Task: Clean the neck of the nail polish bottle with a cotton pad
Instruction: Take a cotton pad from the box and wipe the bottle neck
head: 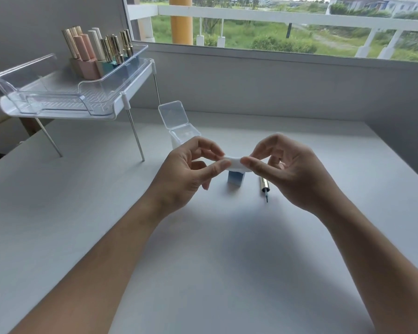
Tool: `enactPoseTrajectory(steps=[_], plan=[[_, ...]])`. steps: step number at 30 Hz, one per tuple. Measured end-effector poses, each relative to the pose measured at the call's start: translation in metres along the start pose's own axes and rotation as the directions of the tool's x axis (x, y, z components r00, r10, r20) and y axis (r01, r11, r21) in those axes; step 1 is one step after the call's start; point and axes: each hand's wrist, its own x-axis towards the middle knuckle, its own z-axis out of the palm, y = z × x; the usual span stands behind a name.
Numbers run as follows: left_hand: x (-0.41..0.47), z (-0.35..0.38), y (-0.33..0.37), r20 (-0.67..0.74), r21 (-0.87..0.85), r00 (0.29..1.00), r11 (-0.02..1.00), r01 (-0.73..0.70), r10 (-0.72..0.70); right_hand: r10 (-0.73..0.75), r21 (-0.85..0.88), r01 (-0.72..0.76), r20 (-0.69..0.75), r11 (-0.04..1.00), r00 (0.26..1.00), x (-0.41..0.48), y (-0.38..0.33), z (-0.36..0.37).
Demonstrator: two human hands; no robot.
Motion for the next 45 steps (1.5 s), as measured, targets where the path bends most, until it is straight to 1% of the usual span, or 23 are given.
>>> enactPoseTrajectory(steps=[2, 6, 10, 12, 15, 19, 23, 26, 29, 32, 37, 45], plan=[[0.000, 0.002, 0.000, -0.007, -0.009, 1.000, 1.000, -0.003, 0.003, 0.006, 0.022, -0.006, 0.006, 1.000, 1.000, 0.000, 0.000, 0.001], [0.000, 0.006, -0.002, -0.007, -0.027, 1.000, 1.000, -0.011, 0.011, -0.021, -0.002, 0.021, 0.046, 1.000, 0.999, -0.001, -0.003, 0.002], [0.000, 0.010, -0.005, -0.035, -0.027, 0.999, 1.000, -0.011, 0.010, -0.007, -0.024, 0.008, 0.031, 1.000, 0.999, 0.001, -0.004, -0.002], [-0.001, 0.011, -0.007, -0.049, 0.017, 0.999, 1.000, -0.011, 0.012, 0.012, -0.036, -0.012, -0.006, 0.999, 1.000, 0.003, -0.003, -0.007], [-0.001, 0.013, -0.014, -0.025, 0.109, 1.000, 0.994, -0.013, 0.016, 0.057, -0.082, -0.061, -0.048, 0.995, 0.997, 0.006, 0.000, -0.015], [0.003, 0.015, -0.024, 0.019, 0.250, 1.000, 0.968, -0.004, -0.001, 0.089, -0.192, -0.094, -0.033, 0.977, 0.995, 0.006, 0.005, -0.019], [0.010, 0.014, -0.029, 0.035, 0.315, 0.999, 0.949, 0.012, -0.024, 0.068, -0.262, -0.077, -0.042, 0.962, 0.997, 0.005, 0.012, -0.018], [0.016, 0.013, -0.029, 0.066, 0.308, 0.996, 0.951, 0.030, -0.053, 0.039, -0.310, -0.059, -0.072, 0.949, 0.997, 0.005, 0.014, -0.011], [0.018, 0.014, -0.028, 0.108, 0.315, 0.992, 0.949, 0.030, -0.068, -0.025, -0.375, -0.014, -0.098, 0.927, 0.995, 0.005, 0.017, 0.000], [0.019, 0.014, -0.029, 0.101, 0.312, 0.993, 0.950, 0.031, -0.065, -0.052, -0.402, -0.003, -0.126, 0.916, 0.991, 0.006, 0.024, 0.009], [0.017, 0.014, -0.031, 0.080, 0.301, 0.996, 0.953, 0.022, -0.048, -0.078, -0.405, 0.041, -0.074, 0.913, 0.994, 0.006, 0.022, 0.013], [0.012, 0.015, -0.028, 0.037, 0.290, 0.999, 0.957, 0.018, -0.030, -0.051, -0.350, 0.045, -0.007, 0.936, 0.999, 0.004, 0.019, 0.017]])
